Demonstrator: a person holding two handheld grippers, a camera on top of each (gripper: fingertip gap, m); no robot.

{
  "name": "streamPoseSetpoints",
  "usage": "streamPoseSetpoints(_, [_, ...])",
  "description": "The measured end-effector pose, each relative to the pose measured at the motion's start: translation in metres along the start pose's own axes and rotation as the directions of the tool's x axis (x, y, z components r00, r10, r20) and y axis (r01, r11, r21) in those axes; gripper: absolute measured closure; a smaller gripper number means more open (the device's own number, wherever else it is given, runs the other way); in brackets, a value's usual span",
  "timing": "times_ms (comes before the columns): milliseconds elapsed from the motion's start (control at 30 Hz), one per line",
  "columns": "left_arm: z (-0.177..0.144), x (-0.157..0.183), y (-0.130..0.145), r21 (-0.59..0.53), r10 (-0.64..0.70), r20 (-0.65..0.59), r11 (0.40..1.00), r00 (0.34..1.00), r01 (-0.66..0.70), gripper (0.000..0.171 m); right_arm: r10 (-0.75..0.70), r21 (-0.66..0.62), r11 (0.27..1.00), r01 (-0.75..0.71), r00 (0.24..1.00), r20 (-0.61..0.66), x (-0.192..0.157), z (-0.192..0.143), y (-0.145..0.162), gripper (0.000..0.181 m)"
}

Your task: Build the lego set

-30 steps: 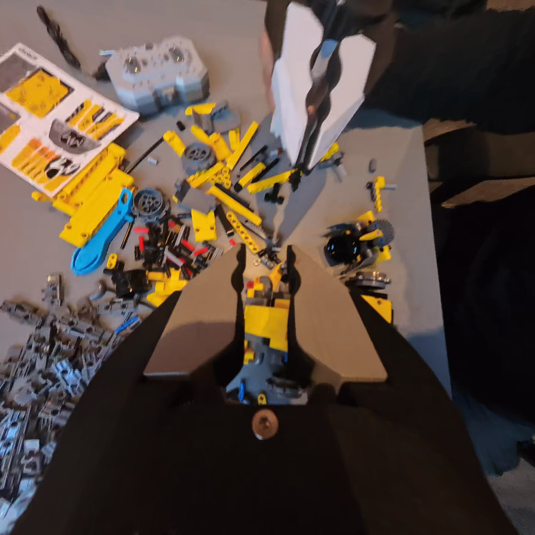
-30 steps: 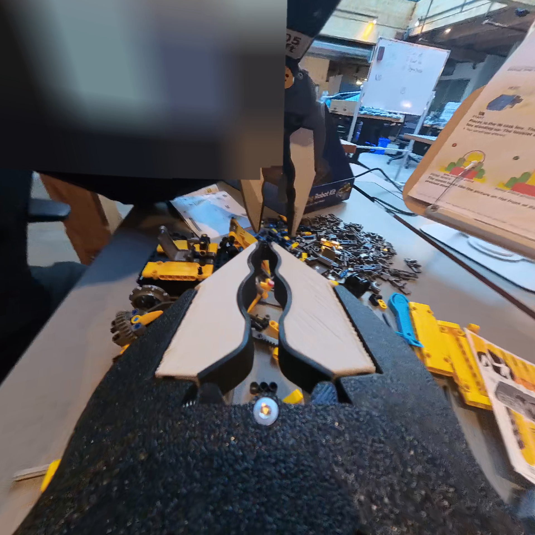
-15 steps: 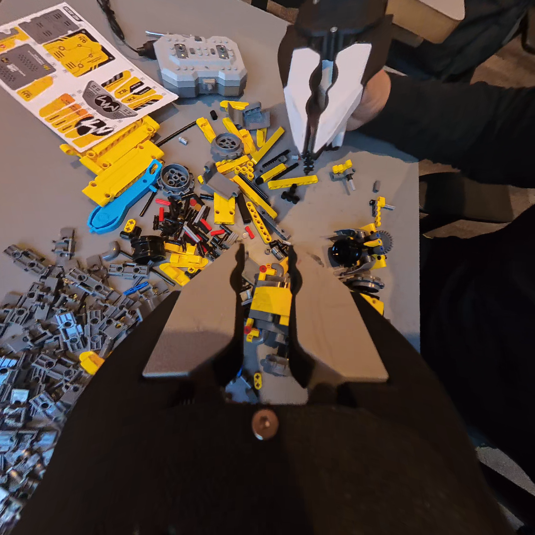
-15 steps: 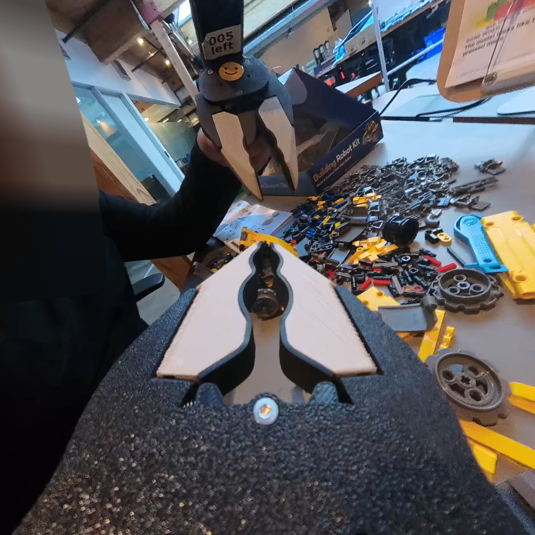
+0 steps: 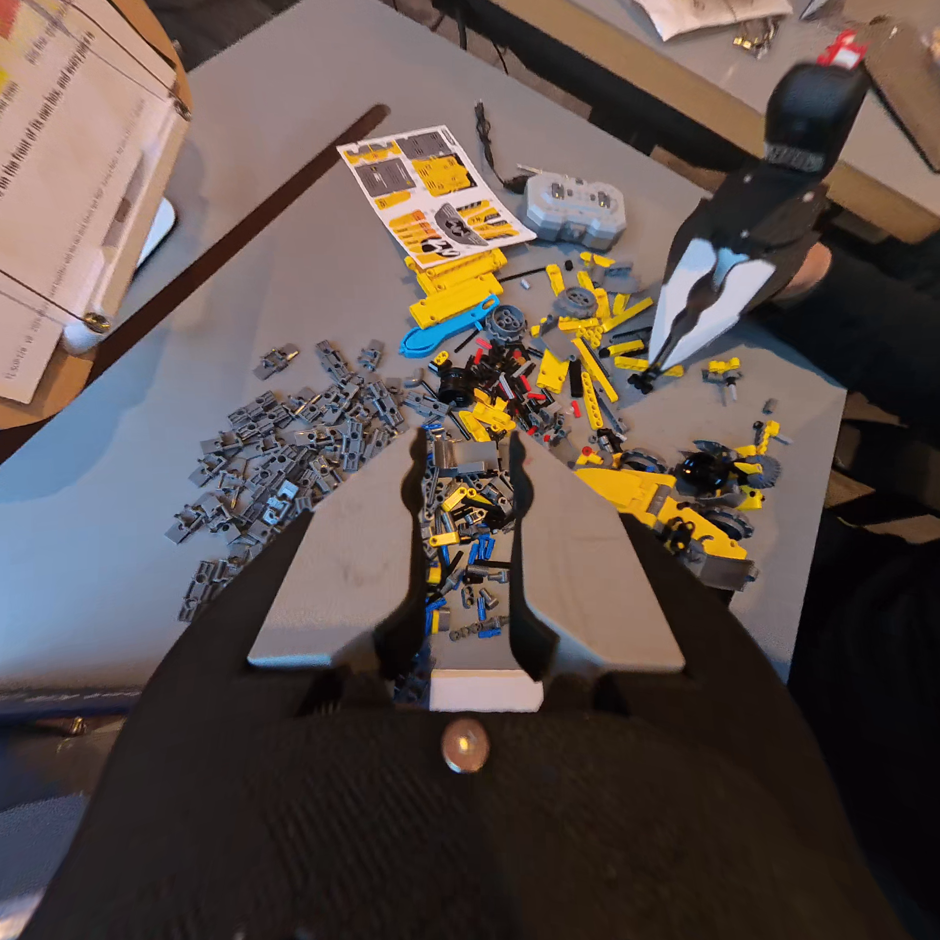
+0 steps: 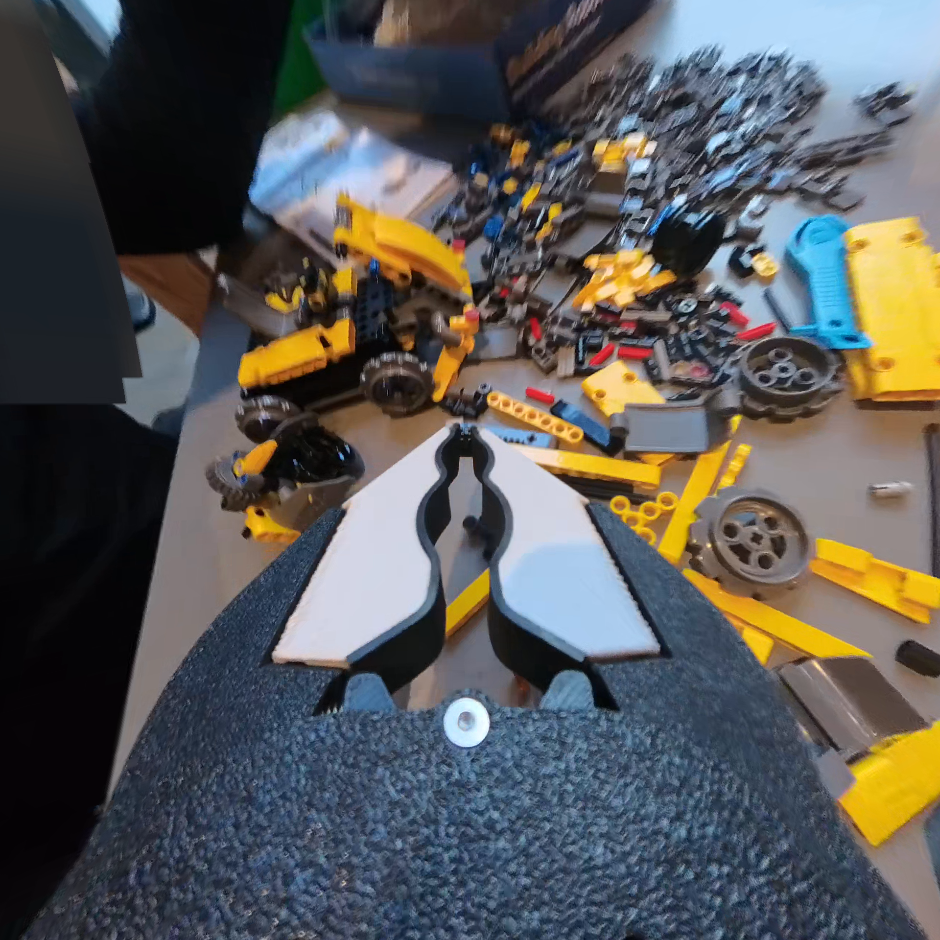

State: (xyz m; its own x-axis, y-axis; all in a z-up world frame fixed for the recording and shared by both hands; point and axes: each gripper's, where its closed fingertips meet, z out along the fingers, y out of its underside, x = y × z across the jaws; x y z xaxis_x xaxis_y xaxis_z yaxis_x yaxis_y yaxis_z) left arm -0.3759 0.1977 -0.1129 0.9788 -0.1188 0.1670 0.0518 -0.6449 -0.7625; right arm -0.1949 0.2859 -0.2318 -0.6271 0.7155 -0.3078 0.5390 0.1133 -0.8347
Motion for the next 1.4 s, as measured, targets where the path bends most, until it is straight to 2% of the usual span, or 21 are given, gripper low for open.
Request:
streamPoseSetpoints(100, [-0.003,0.001,-0.002,0.013,0.007,-0.001,1.0,1.0,-0.007,0.14,-0.024,-0.067,0.997,0.024,1.0,-0.009,0.001,0.006,0.012,0.178])
streamPoseSetpoints(400, [0.008,0.005,0.004,-0.041,0.033,-0.003,0.999,0.999,-0.033,0.14,-0.103,-0.21,0.972,0.105,0.995,0.019,-0.007,0.016,0.036,0.178])
streamPoseSetpoints(533, [0.009,0.002,0.007,-0.055,0.034,0.01,0.998,0.999,-0.034,0.14,-0.119,-0.226,0.966,0.121,0.993,0.021,-0.007,0.018,0.039,0.177])
streamPoseSetpoints(700, [0.009,-0.001,0.011,-0.072,0.021,0.014,0.997,1.0,-0.02,0.14,-0.111,-0.175,0.978,0.113,0.994,0.018,-0.006,0.014,0.032,0.168])
streamPoseSetpoints(1033, [0.021,-0.01,0.033,-0.19,0.023,0.053,0.982,0.998,-0.013,0.137,-0.096,-0.085,0.991,0.1,0.995,0.04,-0.008,0.012,0.017,0.16])
streamPoseSetpoints(1133, [0.026,-0.009,0.042,-0.229,0.023,0.032,0.973,0.999,-0.015,0.138,-0.1,-0.045,0.994,0.101,0.995,0.03,-0.006,0.01,0.01,0.158])
streamPoseSetpoints(1300, [0.044,-0.006,0.069,-0.359,0.027,-0.009,0.933,1.0,-0.028,0.138,-0.103,0.021,0.994,0.103,0.995,-0.009,0.001,0.005,-0.001,0.16])
streamPoseSetpoints(1400, [0.057,-0.005,0.103,-0.508,0.042,-0.044,0.859,0.998,-0.058,0.14,-0.098,0.054,0.993,0.101,0.993,-0.064,0.01,0.002,-0.007,0.162])
